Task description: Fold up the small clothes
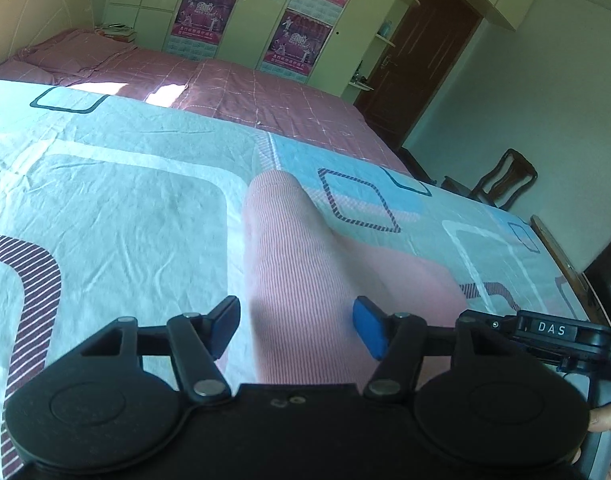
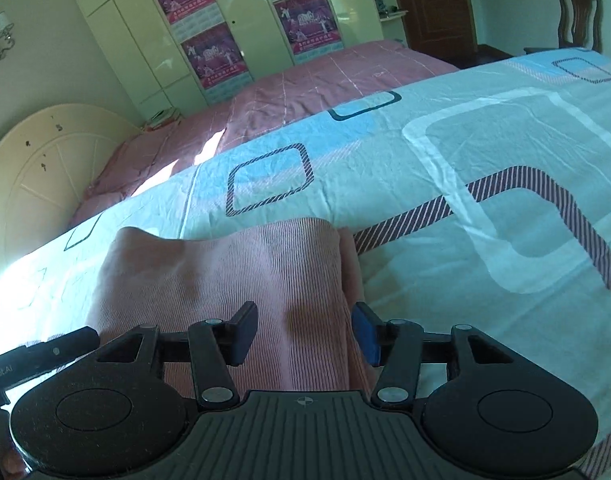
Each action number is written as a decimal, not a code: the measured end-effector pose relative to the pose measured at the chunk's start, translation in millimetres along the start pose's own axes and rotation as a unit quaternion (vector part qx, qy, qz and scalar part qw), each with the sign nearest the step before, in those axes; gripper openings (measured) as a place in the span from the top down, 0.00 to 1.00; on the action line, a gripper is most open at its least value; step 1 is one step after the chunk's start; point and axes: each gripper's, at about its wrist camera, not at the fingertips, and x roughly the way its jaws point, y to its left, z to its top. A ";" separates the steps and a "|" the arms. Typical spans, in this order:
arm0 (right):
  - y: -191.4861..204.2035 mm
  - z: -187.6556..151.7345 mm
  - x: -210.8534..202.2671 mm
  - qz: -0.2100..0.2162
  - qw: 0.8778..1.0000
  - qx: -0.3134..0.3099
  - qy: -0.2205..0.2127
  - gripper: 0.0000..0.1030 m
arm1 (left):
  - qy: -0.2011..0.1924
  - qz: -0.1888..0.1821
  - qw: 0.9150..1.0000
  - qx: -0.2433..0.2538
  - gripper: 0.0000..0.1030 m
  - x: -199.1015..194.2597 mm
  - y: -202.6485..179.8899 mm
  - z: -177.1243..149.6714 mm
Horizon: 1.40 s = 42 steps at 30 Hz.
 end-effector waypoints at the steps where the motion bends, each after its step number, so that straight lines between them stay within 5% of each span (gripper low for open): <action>1: -0.3 2.0 5.2 -0.002 1.000 0.004 0.000 0.50 | 0.003 0.002 1.000 0.001 0.45 4.9 0.4 0.2; 2: -0.5 3.5 10.5 -0.003 1.000 0.006 0.001 0.55 | 0.007 0.005 1.000 0.003 0.46 9.3 0.4 -0.5; 3: 0.9 4.2 15.3 0.000 1.000 0.000 0.006 0.79 | 0.009 0.011 1.000 0.004 0.47 13.3 2.1 -3.0; 4: 2.8 3.6 17.8 0.002 1.000 -0.006 0.010 0.87 | 0.009 0.015 1.000 0.001 0.47 16.3 3.6 -3.8; 9: 18.2 -7.5 18.9 -0.062 0.993 -0.097 -0.034 0.89 | 0.005 0.031 1.000 0.002 0.45 21.6 2.2 -2.3; 13: 16.9 -10.9 35.4 -0.092 0.988 -0.120 -0.019 0.89 | 0.004 0.057 0.998 0.013 0.36 25.9 -6.7 1.0; 22: 17.7 15.7 18.0 -0.049 0.992 -0.103 -0.047 0.87 | 0.009 0.073 0.997 0.020 0.31 31.0 -9.7 9.6; 26: 22.1 19.0 32.0 -0.046 0.994 -0.098 -0.036 0.57 | 0.011 0.078 0.997 0.022 0.29 35.9 -10.6 13.0; 27: 22.5 17.2 38.1 -0.052 0.993 -0.104 -0.030 0.56 | 0.012 0.079 0.997 0.023 0.29 37.2 -10.1 13.1; 32: 14.2 12.7 55.7 -0.091 0.989 -0.112 -0.023 0.56 | 0.021 0.075 0.997 0.004 0.24 43.3 -3.8 15.2; 42: 17.7 -9.6 -32.9 -0.012 0.992 -0.119 -0.035 0.60 | -0.010 0.043 0.999 0.023 0.32 -28.0 3.0 -4.6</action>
